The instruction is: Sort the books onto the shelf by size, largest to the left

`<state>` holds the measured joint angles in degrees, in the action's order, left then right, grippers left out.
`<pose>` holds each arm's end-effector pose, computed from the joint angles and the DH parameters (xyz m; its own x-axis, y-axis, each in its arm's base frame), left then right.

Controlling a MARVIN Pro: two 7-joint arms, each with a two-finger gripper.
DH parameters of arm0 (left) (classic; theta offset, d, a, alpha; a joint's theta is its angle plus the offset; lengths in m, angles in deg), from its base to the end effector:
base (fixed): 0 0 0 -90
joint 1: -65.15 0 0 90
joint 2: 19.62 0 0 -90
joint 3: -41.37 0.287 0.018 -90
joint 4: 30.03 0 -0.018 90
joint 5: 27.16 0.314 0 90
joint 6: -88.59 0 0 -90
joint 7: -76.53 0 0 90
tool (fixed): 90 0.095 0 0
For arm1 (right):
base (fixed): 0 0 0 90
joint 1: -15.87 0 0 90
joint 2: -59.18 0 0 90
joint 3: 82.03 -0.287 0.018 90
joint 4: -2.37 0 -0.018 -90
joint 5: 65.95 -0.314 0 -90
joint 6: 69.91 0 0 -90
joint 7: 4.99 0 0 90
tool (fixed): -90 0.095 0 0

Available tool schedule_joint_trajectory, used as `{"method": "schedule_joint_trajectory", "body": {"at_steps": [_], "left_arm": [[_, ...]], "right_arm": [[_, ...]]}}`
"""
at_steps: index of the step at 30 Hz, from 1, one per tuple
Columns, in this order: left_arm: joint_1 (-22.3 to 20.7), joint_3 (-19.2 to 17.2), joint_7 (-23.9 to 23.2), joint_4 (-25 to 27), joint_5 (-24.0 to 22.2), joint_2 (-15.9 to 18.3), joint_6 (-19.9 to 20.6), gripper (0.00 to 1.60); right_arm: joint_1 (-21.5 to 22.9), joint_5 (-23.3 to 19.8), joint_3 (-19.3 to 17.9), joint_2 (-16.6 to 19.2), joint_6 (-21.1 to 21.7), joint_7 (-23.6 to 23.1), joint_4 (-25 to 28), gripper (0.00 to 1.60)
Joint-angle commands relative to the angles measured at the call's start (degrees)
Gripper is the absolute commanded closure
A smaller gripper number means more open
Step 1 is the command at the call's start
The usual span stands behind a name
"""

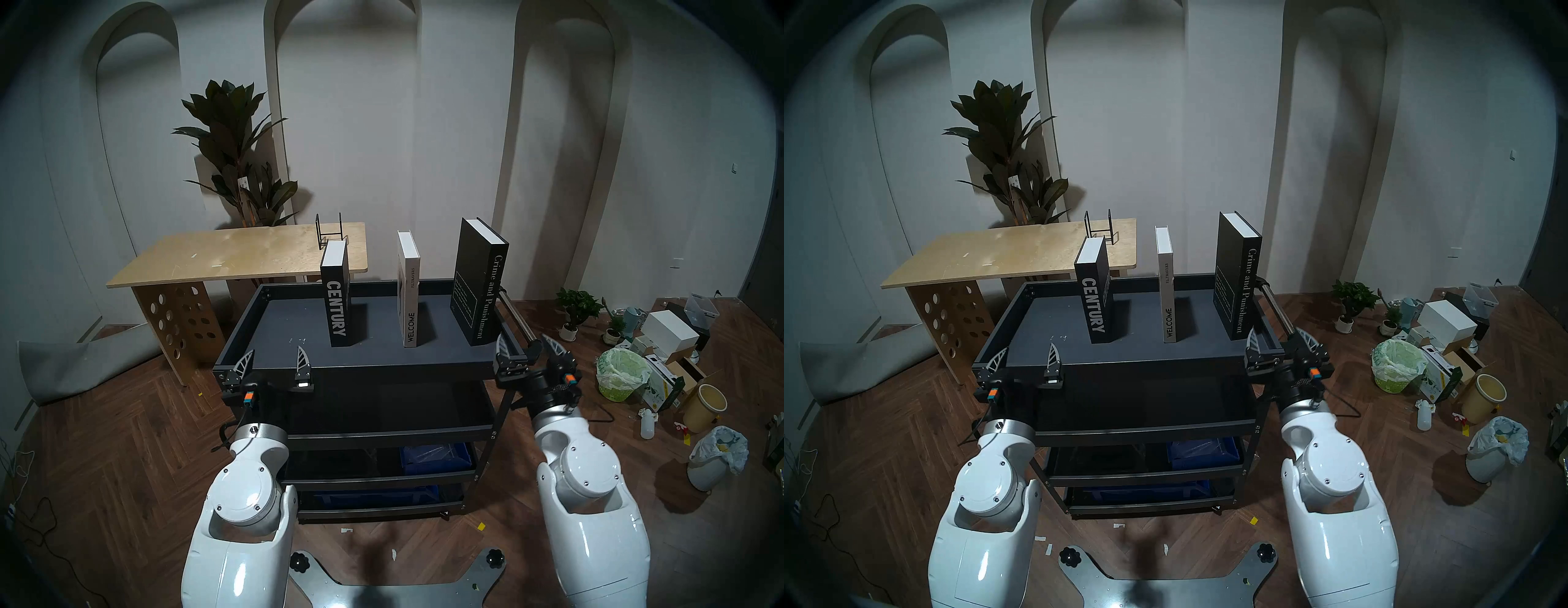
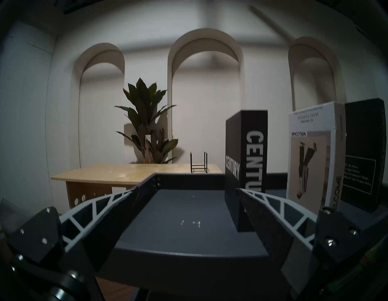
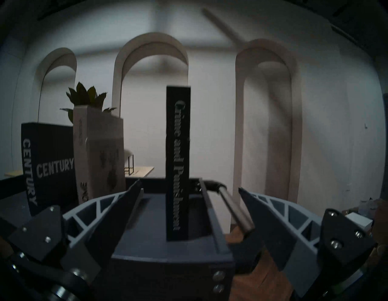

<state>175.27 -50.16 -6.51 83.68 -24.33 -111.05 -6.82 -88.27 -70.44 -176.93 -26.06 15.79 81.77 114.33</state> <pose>0.3252 0.0183 -0.2590 -0.1545 -0.0403 0.9872 0.1561 -0.9876 -0.0159 0.3532 -0.0413 -0.2344 -0.2144 0.0342 0.9761 0.0034 -0.9994 0.0358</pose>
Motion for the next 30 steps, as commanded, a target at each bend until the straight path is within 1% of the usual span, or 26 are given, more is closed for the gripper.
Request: {"method": "schedule_joint_trajectory", "body": {"at_steps": [1, 2, 5, 6, 7, 8, 11, 12, 14, 15, 17, 18, 21, 22, 23, 24, 28, 30], "left_arm": [[2.33, 0.49, 1.19, 6.61, 1.22, -0.74, 1.13, 0.0], [2.33, 0.49, 1.19, 6.61, 1.22, -0.74, 1.13, 0.0], [3.72, 1.26, 2.04, 8.39, 1.81, -0.84, 3.43, 0.0], [3.72, 1.26, 2.04, 8.39, 1.81, -0.84, 3.43, 0.0], [3.85, 1.49, 2.44, 8.56, 1.94, -0.76, 3.88, 0.0], [3.98, 1.97, 3.19, 8.84, 2.28, -0.63, 5.16, 0.0], [3.91, 2.5, 4.05, 8.93, 2.66, -0.53, 6.65, 0.0], [3.91, 2.5, 4.05, 8.93, 2.66, -0.53, 6.65, 0.0], [3.84, 2.84, 4.65, 9.03, 3.07, -0.45, 7.55, 0.0], [3.79, 2.96, 4.88, 9.03, 3.09, -0.42, 7.79, 0.0], [3.65, 3.24, 5.66, 9.0, 3.34, -0.35, 8.59, 0.0], [3.58, 3.31, 5.83, 8.96, 3.39, -0.33, 8.8, 0.0], [3.33, 3.76, 6.87, 8.85, 3.61, -0.18, 9.73, 0.0], [3.33, 3.76, 6.87, 8.85, 3.61, -0.18, 9.73, 0.0], [3.25, 3.88, 7.07, 8.8, 3.69, -0.16, 9.88, 0.0], [3.07, 4.16, 7.58, 8.74, 3.79, -0.03, 10.19, 0.0], [2.85, 4.52, 8.33, 8.72, 3.9, 0.14, 10.66, 0.0], [2.56, 4.74, 9.03, 8.6, 3.96, 0.25, 11.18, 0.0]], "right_arm": [[5.61, -1.35, -2.11, 1.54, -0.28, -0.79, 3.93, 0.0], [5.61, -1.35, -2.11, 1.54, -0.28, -0.79, 3.93, 0.0], [8.59, -2.75, -2.73, 2.33, 0.97, -1.39, 2.79, 0.0], [8.59, -2.75, -2.73, 2.33, 0.97, -1.39, 2.79, 0.0], [8.83, -3.35, -2.72, 2.81, 1.22, -1.75, 2.6, 0.0], [9.82, -4.31, -2.56, 3.35, 1.68, -1.94, 1.67, 0.0], [11.96, -6.73, -2.22, 3.76, 3.26, -2.61, -0.23, 0.0], [11.96, -6.73, -2.22, 3.76, 3.26, -2.61, -0.23, 0.0], [13.49, -7.46, -1.93, 4.12, 4.05, -2.7, -1.51, 0.0], [13.6, -8.34, -1.81, 4.43, 4.85, -2.92, -1.57, 0.0], [15.36, -8.84, -1.61, 4.49, 5.23, -3.09, -3.15, 0.0], [15.29, -9.22, -1.49, 4.83, 5.33, -3.09, -3.29, 0.0], [18.33, -11.06, -0.98, 4.93, 6.12, -4.31, -6.26, 0.0], [18.33, -11.06, -0.98, 4.93, 6.12, -4.31, -6.26, 0.0], [18.01, -11.95, -0.75, 5.24, 6.37, -4.7, -6.09, 0.0], [19.56, -12.57, -0.32, 4.92, 6.96, -5.17, -7.16, 0.0], [20.94, -12.97, 0.23, 4.8, 7.53, -5.51, -8.0, 0.0], [22.53, -13.99, 0.42, 4.5, 8.68, -6.12, -9.31, 0.0]]}}
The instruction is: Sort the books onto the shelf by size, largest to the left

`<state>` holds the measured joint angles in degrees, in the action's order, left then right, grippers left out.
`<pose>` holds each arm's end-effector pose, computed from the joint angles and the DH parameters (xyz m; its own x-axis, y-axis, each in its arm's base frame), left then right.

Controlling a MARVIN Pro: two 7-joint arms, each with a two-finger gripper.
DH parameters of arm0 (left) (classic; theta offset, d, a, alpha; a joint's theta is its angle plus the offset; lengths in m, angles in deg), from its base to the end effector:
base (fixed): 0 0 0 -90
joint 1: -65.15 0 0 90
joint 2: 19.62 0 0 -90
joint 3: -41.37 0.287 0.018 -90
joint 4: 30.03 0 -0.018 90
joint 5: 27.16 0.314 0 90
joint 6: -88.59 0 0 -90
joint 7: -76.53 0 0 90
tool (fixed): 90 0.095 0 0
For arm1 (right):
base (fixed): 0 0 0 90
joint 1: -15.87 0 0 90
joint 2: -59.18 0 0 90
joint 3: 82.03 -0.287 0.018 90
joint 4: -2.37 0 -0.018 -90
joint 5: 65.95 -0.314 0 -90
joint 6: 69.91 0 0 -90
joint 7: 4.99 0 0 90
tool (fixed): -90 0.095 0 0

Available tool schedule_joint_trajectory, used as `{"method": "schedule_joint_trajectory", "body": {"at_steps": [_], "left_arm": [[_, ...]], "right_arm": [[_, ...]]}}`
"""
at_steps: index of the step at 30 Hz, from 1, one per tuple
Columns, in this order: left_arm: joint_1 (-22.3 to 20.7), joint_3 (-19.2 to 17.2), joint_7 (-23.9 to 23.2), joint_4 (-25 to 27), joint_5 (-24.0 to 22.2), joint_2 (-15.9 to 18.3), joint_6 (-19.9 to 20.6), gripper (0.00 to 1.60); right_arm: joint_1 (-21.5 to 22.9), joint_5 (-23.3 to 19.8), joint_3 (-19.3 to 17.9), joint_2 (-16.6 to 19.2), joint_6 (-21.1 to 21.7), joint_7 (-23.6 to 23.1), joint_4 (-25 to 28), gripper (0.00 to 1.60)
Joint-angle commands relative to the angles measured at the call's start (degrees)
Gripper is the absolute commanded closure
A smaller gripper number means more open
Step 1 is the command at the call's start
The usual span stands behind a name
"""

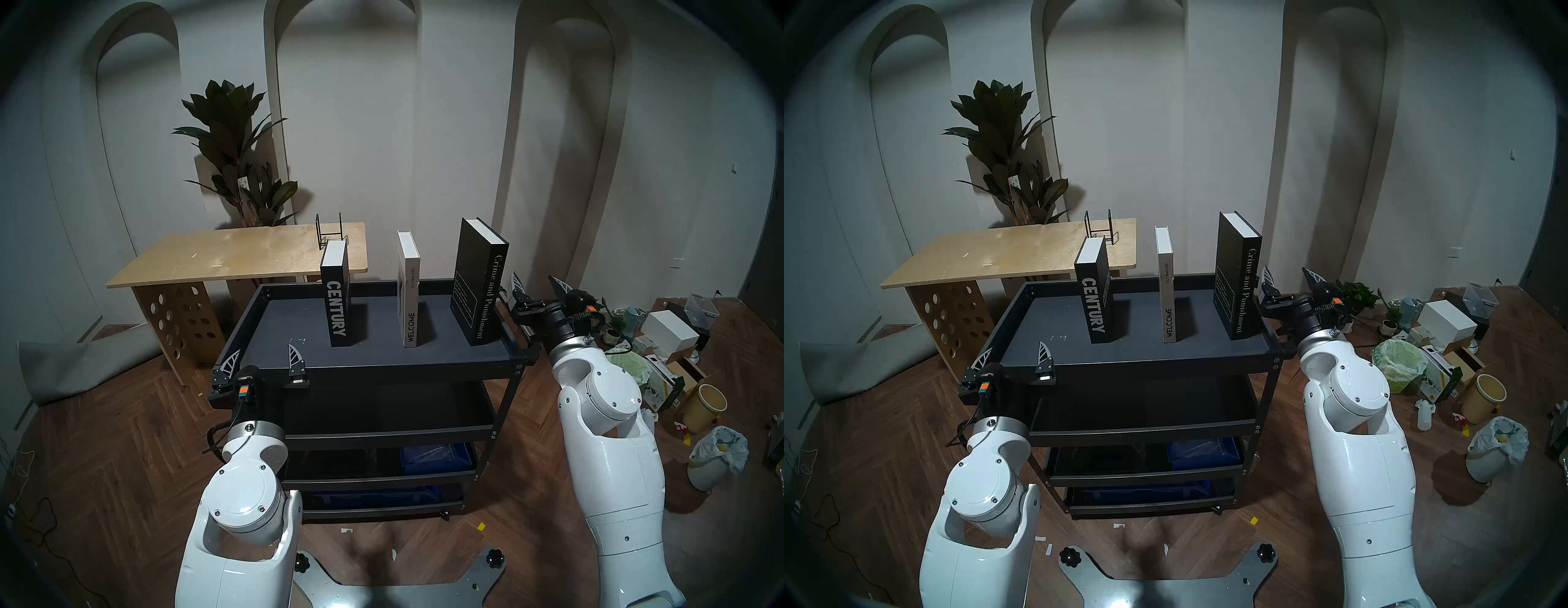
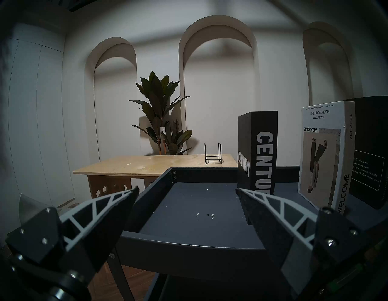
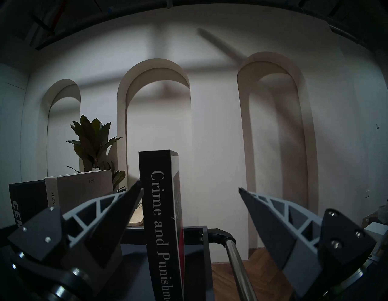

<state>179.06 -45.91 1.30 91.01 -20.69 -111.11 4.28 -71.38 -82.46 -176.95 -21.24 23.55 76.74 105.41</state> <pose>0.3061 0.0046 -0.2439 -0.0279 -0.0685 0.9973 0.2367 -0.9697 -0.0599 0.4289 -0.0567 -0.1871 -0.2276 -0.1080 0.9678 0.1273 -0.9886 -0.0804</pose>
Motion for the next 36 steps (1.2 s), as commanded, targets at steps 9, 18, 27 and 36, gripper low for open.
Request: {"method": "schedule_joint_trajectory", "body": {"at_steps": [9, 18, 27, 36], "left_arm": [[-1.58, 0.59, 1.96, 1.07, 0.1, 0.38, 1.01, 0.0], [-1.63, 0.22, 2.05, 0.94, -0.52, 0.68, 1.16, 0.0], [-1.24, -0.74, 2.12, 1.03, -1.61, 1.15, 1.02, 0.0], [-0.8, -1.48, 1.82, 1.1, -2.76, 1.64, 0.78, 0.0]], "right_arm": [[7.53, -0.57, 1.45, -1.13, 0.34, 0.88, -2.67, 0.0], [9.59, 0.66, 3.53, -2.42, -1.61, 2.4, -5.81, 0.0], [11.9, 2.27, 5.75, -3.67, -3.37, 4.15, -9.11, 0.0], [15.46, 4.29, 7.22, -4.55, -5.68, 6.28, -13.68, 0.0]]}}
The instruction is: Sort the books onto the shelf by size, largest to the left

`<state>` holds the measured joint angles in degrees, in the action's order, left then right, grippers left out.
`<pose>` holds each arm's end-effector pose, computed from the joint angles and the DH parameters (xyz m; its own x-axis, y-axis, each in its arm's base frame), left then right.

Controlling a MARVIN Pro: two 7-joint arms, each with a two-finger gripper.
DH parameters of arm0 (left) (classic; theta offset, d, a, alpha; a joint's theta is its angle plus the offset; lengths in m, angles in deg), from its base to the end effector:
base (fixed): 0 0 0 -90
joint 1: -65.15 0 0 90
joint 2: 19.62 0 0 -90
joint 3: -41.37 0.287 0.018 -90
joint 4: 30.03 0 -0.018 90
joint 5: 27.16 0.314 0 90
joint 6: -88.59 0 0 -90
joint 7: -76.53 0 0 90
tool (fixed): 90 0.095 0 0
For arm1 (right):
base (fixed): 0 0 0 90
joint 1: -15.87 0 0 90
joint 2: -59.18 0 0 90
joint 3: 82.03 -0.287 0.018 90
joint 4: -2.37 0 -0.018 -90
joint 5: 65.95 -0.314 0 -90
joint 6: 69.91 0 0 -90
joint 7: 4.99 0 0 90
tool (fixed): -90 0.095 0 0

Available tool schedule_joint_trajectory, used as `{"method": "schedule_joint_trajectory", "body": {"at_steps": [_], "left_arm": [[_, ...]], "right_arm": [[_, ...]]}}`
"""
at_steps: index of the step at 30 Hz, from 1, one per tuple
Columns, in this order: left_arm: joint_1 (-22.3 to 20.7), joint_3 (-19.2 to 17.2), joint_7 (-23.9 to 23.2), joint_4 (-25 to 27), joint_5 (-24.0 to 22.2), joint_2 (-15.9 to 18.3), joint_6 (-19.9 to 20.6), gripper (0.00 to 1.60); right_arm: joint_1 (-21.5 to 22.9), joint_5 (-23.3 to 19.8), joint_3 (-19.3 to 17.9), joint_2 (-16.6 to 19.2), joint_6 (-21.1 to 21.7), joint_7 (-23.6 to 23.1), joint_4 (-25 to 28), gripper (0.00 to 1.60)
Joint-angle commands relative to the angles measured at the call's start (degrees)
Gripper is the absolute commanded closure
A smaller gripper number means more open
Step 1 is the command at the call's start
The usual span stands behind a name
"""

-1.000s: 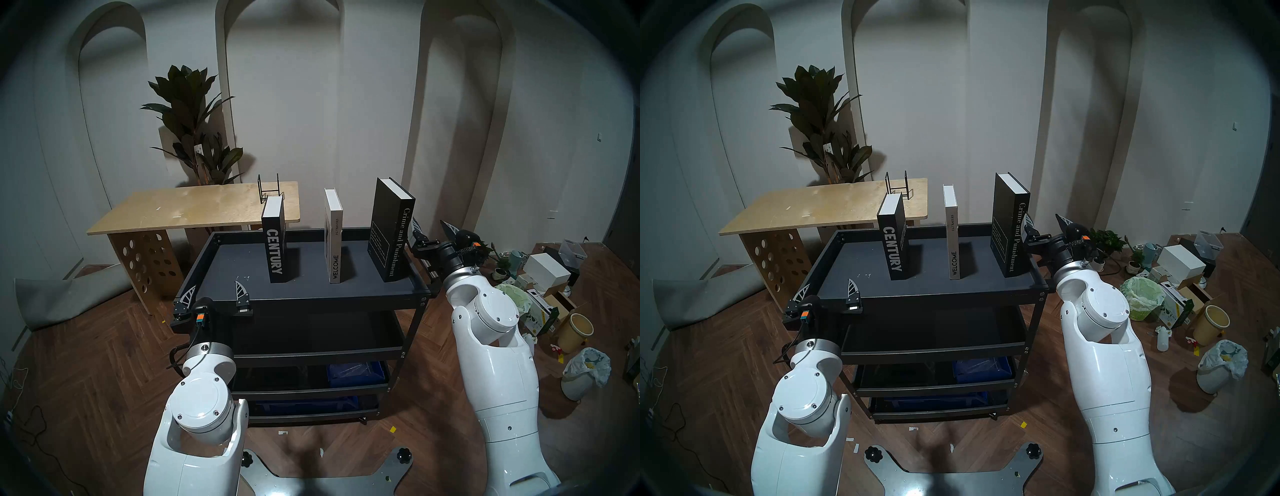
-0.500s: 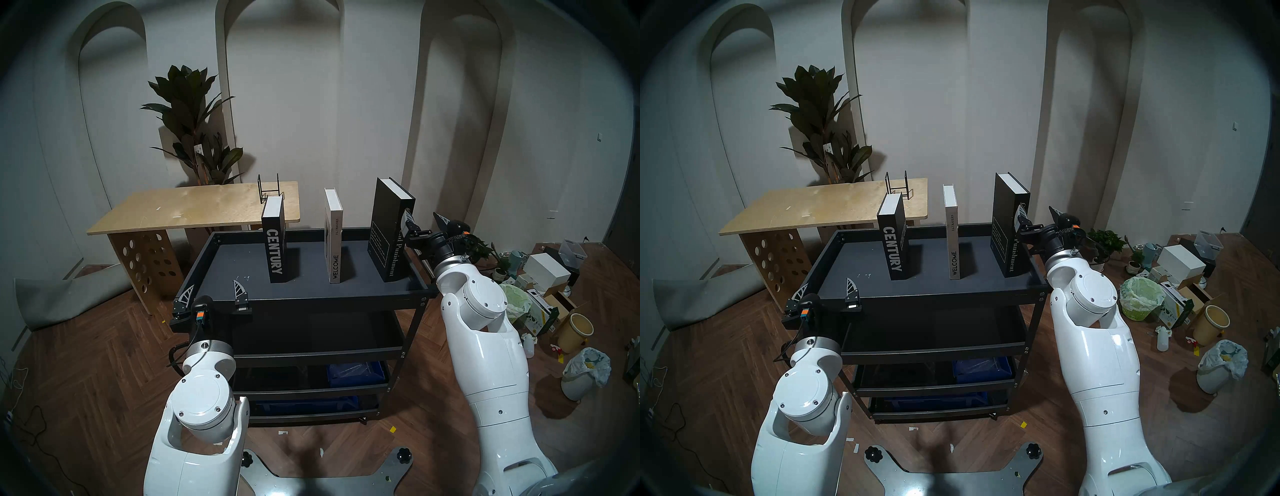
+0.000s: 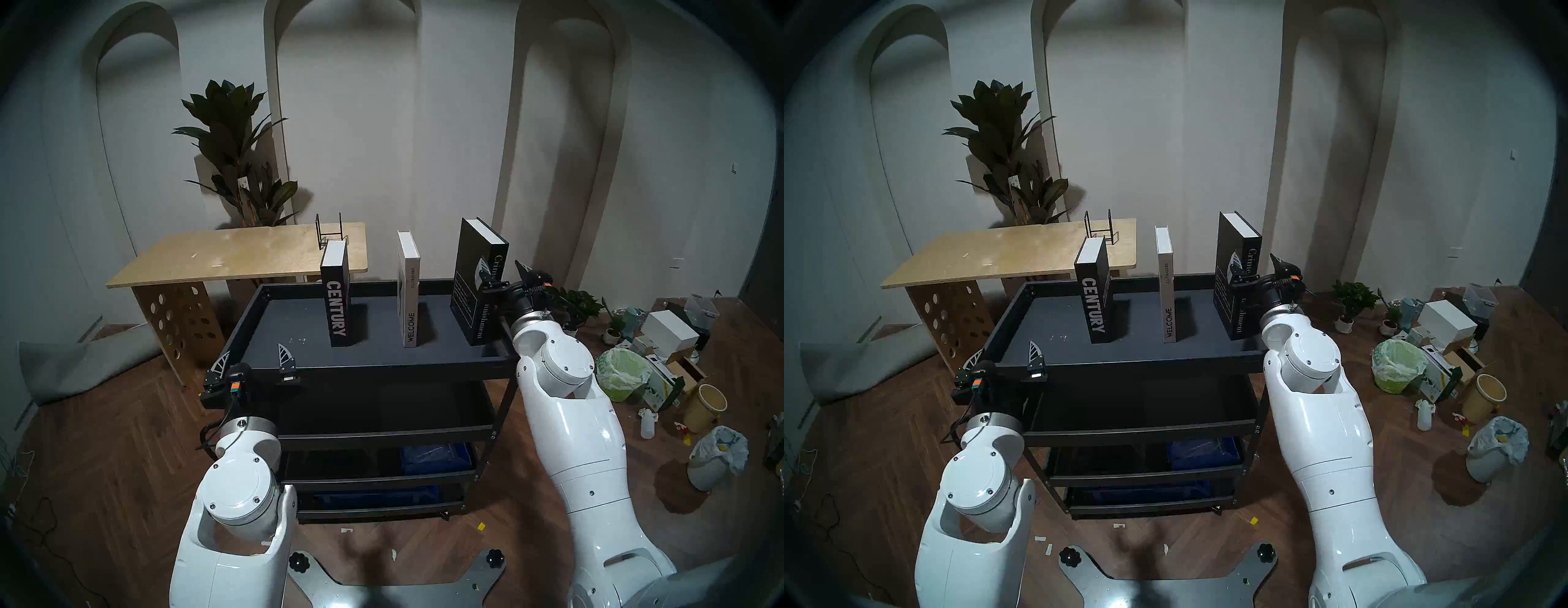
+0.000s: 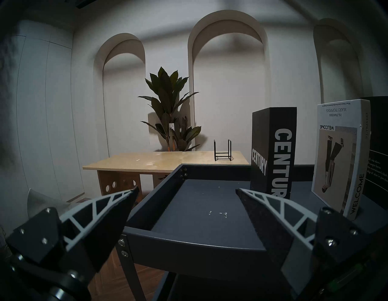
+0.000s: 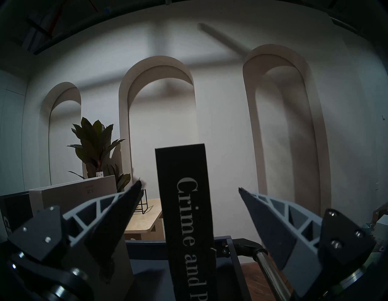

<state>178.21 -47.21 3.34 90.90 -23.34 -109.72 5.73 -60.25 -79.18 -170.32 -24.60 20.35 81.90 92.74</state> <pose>0.3089 0.0186 -0.2432 -0.0138 -0.0545 0.9984 0.2767 -0.9597 -0.0486 0.4866 -0.0149 -0.1906 -0.2332 -0.1220 0.9648 0.1115 -0.9889 -0.0981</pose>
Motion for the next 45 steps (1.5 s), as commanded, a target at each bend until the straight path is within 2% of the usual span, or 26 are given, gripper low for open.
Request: {"method": "schedule_joint_trajectory", "body": {"at_steps": [1, 7, 15, 17, 18, 19, 20, 21, 22, 31, 38, 45], "left_arm": [[0.09, -0.26, -0.21, 1.2, -0.16, 0.28, -0.66, 0.0], [0.26, -0.42, -0.29, 1.24, -0.47, 0.49, -0.59, 0.0], [0.63, -0.53, -0.1, 1.49, -0.45, 0.48, -0.69, 0.0], [0.67, -0.55, -0.1, 1.51, -0.46, 0.44, -0.66, 0.0], [0.69, -0.54, -0.13, 1.5, -0.51, 0.44, -0.66, 0.0], [0.69, -0.51, -0.15, 1.48, -0.54, 0.45, -0.69, 0.0], [0.67, -0.47, -0.19, 1.45, -0.6, 0.46, -0.7, 0.0], [0.65, -0.45, -0.19, 1.42, -0.63, 0.46, -0.71, 0.0], [0.62, -0.43, -0.18, 1.39, -0.64, 0.46, -0.72, 0.0], [-0.18, 0.14, -0.27, 0.67, -0.57, 0.47, -0.46, 0.0], [-1.01, 0.04, 0.09, 0.19, -0.47, 0.55, -0.4, 0.0], [-1.29, -0.21, 0.39, -0.05, -0.5, 0.65, -0.36, 0.0]], "right_arm": [[4.8, 1.09, 0.68, -1.34, -2.7, 1.31, -1.64, 0.0], [7.42, 2.41, 1.79, -2.18, -4.63, 2.74, -5.54, 0.0], [8.96, 3.46, 2.51, -2.8, -6.25, 4.35, -8.07, 0.0], [9.1, 3.67, 2.62, -2.83, -6.53, 4.68, -8.41, 0.19], [9.16, 3.96, 2.7, -2.73, -6.64, 4.92, -8.62, 0.4], [9.18, 4.04, 2.75, -2.63, -6.62, 4.98, -8.75, 0.82], [9.14, 4.19, 2.7, -2.69, -6.61, 5.39, -8.84, 0.9], [9.07, 4.2, 2.61, -2.74, -6.3, 5.67, -8.76, 0.9], [9.04, 4.18, 2.58, -2.62, -6.24, 5.67, -8.75, 1.6], [8.31, 3.71, 0.62, -2.45, -5.3, 7.7, -2.8, 1.6], [12.14, 4.06, 1.13, -3.6, -6.78, 8.27, 1.31, 1.6], [16.41, 3.91, 2.01, -5.31, -5.6, 9.46, 5.92, 1.6]]}}
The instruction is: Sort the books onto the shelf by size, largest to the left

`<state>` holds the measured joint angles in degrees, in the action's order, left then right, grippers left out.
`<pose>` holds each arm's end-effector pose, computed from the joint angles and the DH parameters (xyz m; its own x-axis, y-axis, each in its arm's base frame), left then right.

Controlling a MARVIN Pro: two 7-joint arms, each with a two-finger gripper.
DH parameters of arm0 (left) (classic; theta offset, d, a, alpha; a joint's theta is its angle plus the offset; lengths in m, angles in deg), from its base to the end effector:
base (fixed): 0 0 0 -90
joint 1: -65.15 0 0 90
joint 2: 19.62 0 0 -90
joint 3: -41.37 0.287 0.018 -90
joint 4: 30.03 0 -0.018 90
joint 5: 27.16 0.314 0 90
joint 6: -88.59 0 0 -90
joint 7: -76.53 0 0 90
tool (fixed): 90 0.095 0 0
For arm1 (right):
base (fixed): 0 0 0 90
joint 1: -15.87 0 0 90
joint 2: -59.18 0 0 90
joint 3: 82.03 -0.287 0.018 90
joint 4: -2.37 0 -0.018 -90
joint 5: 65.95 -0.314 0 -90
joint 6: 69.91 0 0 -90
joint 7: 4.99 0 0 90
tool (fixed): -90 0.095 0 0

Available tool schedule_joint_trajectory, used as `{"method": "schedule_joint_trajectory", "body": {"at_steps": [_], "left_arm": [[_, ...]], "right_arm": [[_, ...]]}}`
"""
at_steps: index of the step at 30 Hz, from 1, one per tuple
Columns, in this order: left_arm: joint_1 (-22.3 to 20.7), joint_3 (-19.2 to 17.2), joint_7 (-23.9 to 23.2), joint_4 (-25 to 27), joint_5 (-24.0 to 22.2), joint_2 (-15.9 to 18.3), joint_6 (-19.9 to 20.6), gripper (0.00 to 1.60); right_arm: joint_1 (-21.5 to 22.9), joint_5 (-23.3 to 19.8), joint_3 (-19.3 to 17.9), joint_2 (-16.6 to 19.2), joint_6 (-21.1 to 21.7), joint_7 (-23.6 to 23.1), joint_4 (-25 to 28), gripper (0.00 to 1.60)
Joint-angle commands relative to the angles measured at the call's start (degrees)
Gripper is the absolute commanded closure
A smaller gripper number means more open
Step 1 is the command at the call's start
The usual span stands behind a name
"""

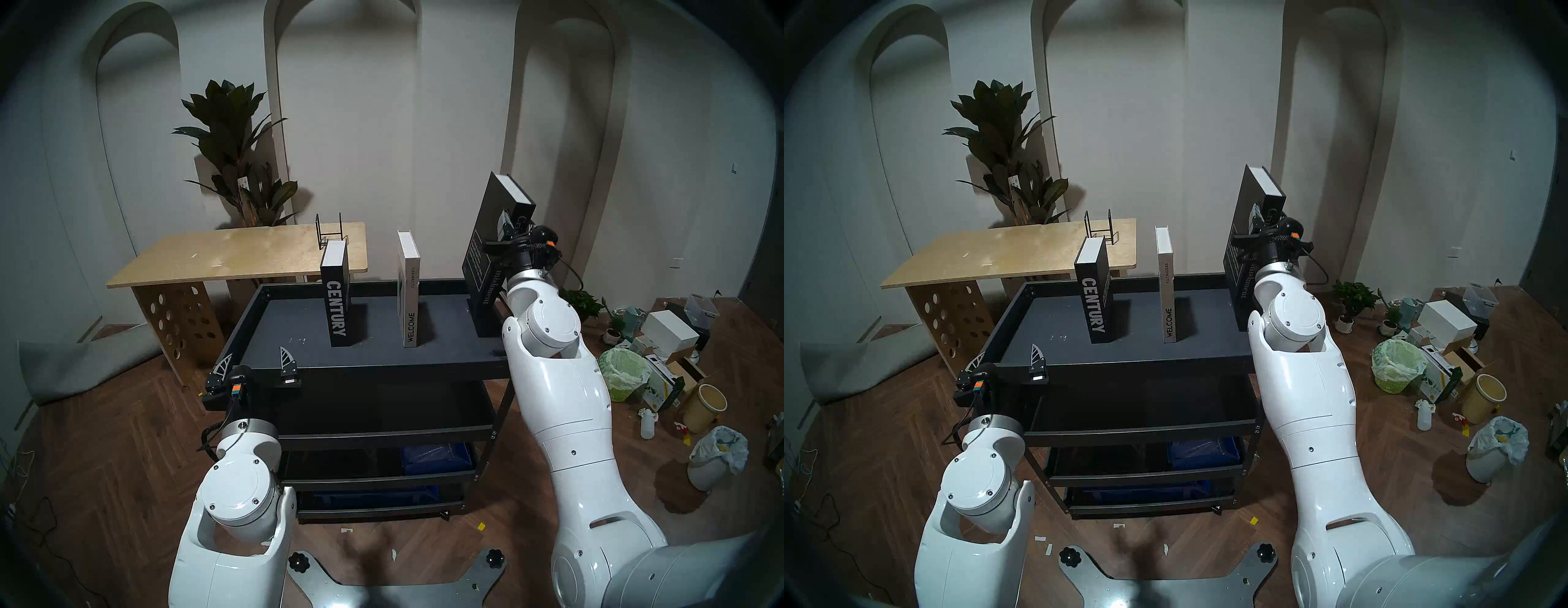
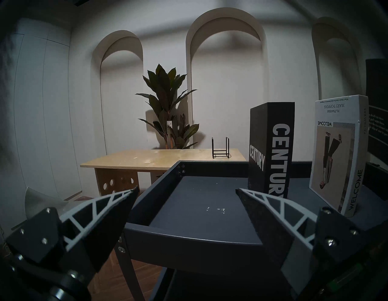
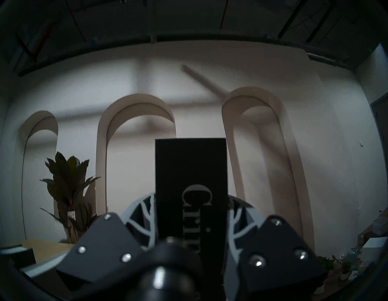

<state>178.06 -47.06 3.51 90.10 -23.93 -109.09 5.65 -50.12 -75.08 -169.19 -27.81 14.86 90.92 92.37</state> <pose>0.3099 0.0189 -0.2480 -0.0040 -0.0537 0.9986 0.2712 -0.9612 -0.0506 0.5106 -0.0056 -0.0990 -0.4790 -0.1105 0.8708 -0.0023 -0.9919 -0.1271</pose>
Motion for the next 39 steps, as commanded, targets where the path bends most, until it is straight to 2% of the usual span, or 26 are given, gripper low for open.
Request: {"method": "schedule_joint_trajectory", "body": {"at_steps": [1, 6, 13, 19, 23, 24, 28, 30, 31, 32, 39], "left_arm": [[-1.12, -0.35, 0.24, 0.72, 0.07, 0.02, -0.27, 0.0], [-1.18, -0.43, 0.36, 0.56, -0.03, 0.03, -0.29, 0.0], [-1.27, -1.4, 0.67, 0.46, -0.39, 0.06, -0.14, 0.0], [-1.58, -3.58, 1.56, 0.38, -0.32, 0.27, -0.19, 0.0], [-1.99, -5.96, 2.46, 0.26, -0.28, 0.64, -0.29, 0.0], [-2.06, -6.5, 2.63, 0.21, -0.26, 0.76, -0.28, 0.0], [-2.39, -9.14, 3.51, 0.01, -0.32, 1.26, -0.27, 0.0], [-2.55, -10.68, 4.02, -0.23, -0.46, 1.45, -0.28, 0.0], [-2.58, -11.4, 4.27, -0.4, -0.45, 1.57, -0.23, 0.0], [-2.66, -12.15, 4.46, -0.58, -0.55, 1.67, -0.23, 0.0], [-3.46, -17.69, 6.13, -2.43, -1.03, 2.56, -0.16, 0.0]], "right_arm": [[6.12, -0.27, 0.87, -2.57, -0.86, 0.53, 6.24, 1.6], [8.59, -0.59, 2.11, -4.34, -0.19, 1.19, 9.56, 1.6], [12.73, -1.12, 6.11, -8.22, 3.73, 2.9, 15.07, 1.6], [15.5, -1.94, 11.33, -12.09, 7.85, 4.81, 14.79, 1.6], [18.68, -2.55, 14.67, -15.4, 10.92, 6.32, 12.16, 1.6], [17.73, -2.8, 15.61, -14.47, 11.07, 6.58, 12.65, 1.6], [20.28, -3.19, 18.51, -17.14, 13.5, 8.21, 9.46, 1.6], [22.14, -3.32, 19.58, -19.02, 14.93, 9.46, 6.62, 1.6], [21.73, -3.34, 20.33, -18.62, 14.99, 9.86, 6.07, 1.6], [23.2, -3.35, 20.57, -20.13, 15.81, 10.6, 3.93, 1.6], [26.38, -4.2, 24.06, -23.51, 17.67, 14.28, -4.75, 1.6]]}}
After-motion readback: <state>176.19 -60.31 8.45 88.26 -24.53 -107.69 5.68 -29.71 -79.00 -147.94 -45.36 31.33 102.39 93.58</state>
